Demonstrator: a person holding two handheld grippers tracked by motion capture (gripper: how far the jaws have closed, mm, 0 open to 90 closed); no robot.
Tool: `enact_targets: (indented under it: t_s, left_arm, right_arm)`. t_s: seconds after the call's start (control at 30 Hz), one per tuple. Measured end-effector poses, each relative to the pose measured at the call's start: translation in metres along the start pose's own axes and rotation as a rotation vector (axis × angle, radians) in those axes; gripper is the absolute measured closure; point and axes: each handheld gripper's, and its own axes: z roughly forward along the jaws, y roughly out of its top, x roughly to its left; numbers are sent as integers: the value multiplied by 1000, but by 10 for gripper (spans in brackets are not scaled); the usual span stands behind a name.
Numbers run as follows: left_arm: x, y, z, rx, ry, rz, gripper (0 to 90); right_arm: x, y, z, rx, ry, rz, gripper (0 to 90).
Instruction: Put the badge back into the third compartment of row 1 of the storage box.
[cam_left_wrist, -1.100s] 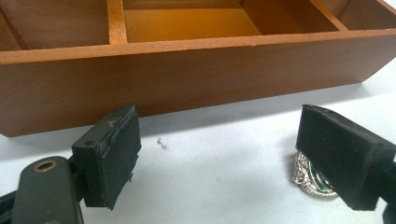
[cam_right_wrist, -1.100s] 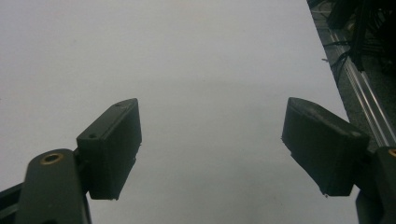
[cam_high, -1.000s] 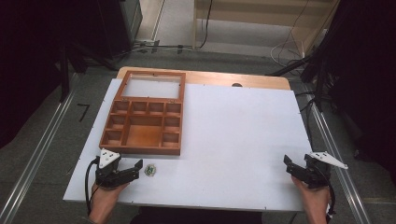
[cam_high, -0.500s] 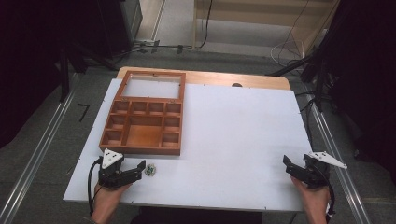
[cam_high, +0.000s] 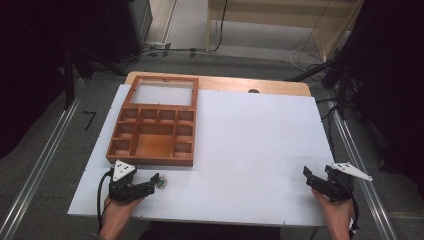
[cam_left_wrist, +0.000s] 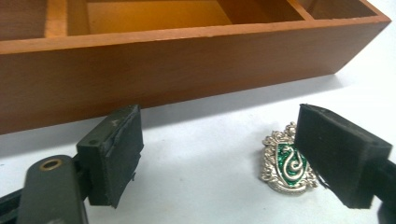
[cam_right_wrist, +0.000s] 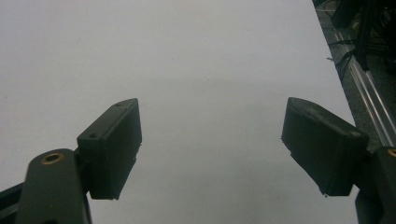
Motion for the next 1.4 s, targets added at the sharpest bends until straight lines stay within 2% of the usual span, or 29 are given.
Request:
enact_targets:
  t_s: [0.37,0.73,0.9,1.13,1.23,1.4]
  left_arm:
    - [-6,-1,1,10,-17,14,218]
    - [-11,-3,3,23,-58,34,355]
    - [-14,-4,4,30,-73,45,386]
    - [-18,-6,6,44,-78,59,416]
    - [-22,-7,7,52,-79,79,432]
    - [-26,-7,7,59,-81,91,494]
  right_arm:
    - [0,0,1,1,2,-3,182]
    - [0,0,1,5,5,-2,182]
    - [0,0,1,13,5,-6,182]
    - [0,0,1,13,8,-5,182]
    - [0,0,1,15,8,-5,182]
    - [0,0,2,22,10,-6,183]
